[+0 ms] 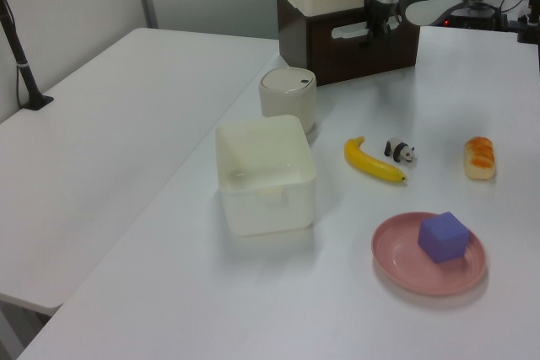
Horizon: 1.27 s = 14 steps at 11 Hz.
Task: Slide the drawer open
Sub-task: 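Pull the drawer handle outward away from the cabinet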
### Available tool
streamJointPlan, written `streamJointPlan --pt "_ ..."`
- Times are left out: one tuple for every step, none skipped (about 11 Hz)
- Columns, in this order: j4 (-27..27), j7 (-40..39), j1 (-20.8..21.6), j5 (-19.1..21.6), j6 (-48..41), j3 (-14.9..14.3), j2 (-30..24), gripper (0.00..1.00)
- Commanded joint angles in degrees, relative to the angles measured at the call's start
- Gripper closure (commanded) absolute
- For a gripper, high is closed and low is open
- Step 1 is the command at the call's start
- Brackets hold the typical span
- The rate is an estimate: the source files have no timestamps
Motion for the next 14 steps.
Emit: streamJointPlan --pt "-7.6 1.7 2.4 -0.8 0.9 0.2 -6.6 1.00" --pt "-8.9 1.7 2.5 -0.8 0.8 0.2 -7.6 1.00" --pt "-9.8 1.8 3.6 -0.8 0.7 0.2 -8.3 1.00" --pt "-10.8 1.8 4.0 -0.8 0.7 0.2 -9.2 1.00" --pt "-11.7 1.9 4.1 -0.8 0.6 0.2 -9.7 1.00" --pt "-12.6 1.8 4.1 -0.8 0.6 0.2 -10.7 1.00" --pt "-13.4 1.9 4.6 -0.7 0.6 0.2 -11.4 1.00" --pt "-14.0 1.9 5.3 -0.7 0.6 0.2 -11.8 1.00" --pt "-14.5 2.9 5.4 -0.7 0.5 0.2 -12.3 1.00" --pt "-14.9 3.7 5.5 -0.7 0.1 0.2 -12.6 1.00" --pt "-15.0 3.7 6.0 -0.7 0.0 0.2 -12.7 1.00" --pt "-15.1 3.8 6.2 -0.7 -0.5 0.2 -13.0 0.99" --pt "-15.0 3.8 6.2 -0.7 -1.2 0.2 -13.1 0.98" --pt "-15.0 3.8 6.2 -0.7 -1.2 0.2 -13.1 0.90"
